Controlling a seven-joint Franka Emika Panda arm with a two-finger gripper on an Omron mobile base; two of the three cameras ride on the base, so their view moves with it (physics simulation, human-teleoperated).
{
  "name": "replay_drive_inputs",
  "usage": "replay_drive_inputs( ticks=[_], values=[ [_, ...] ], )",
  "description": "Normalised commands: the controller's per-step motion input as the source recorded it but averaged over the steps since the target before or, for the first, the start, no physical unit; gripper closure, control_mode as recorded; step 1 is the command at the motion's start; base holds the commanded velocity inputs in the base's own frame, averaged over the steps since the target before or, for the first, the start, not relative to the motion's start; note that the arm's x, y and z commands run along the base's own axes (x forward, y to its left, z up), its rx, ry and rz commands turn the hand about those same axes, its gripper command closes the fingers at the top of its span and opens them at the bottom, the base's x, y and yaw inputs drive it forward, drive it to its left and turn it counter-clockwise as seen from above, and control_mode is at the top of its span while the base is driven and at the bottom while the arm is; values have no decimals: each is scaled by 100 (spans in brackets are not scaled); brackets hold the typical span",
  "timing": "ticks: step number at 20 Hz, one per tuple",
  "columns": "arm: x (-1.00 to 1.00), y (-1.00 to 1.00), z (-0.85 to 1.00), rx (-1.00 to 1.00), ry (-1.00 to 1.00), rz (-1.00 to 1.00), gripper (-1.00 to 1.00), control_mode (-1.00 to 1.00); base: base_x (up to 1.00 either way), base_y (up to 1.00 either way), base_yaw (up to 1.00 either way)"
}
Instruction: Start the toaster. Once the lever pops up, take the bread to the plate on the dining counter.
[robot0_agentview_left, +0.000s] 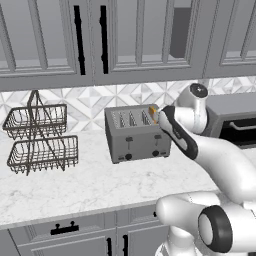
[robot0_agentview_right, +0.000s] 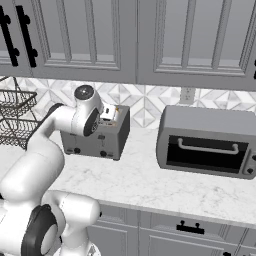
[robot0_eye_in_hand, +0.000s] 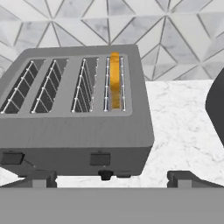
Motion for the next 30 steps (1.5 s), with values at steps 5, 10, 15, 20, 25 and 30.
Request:
replay_drive_inputs(
  ticks=[5,10,15,20,25,30],
  values=[
    [42,0,-18,0,0,0,-100,-100,0,0,0],
    [45,0,-23,0,0,0,-100,-100,0,0,0],
    [37,0,-25,0,0,0,-100,-100,0,0,0],
    [30,0,-21,0,-3,0,-100,-100,0,0,0],
    [28,0,-20,0,-4,0,-100,-100,0,0,0],
    [31,0,-17,0,-2,0,-100,-100,0,0,0]
  ],
)
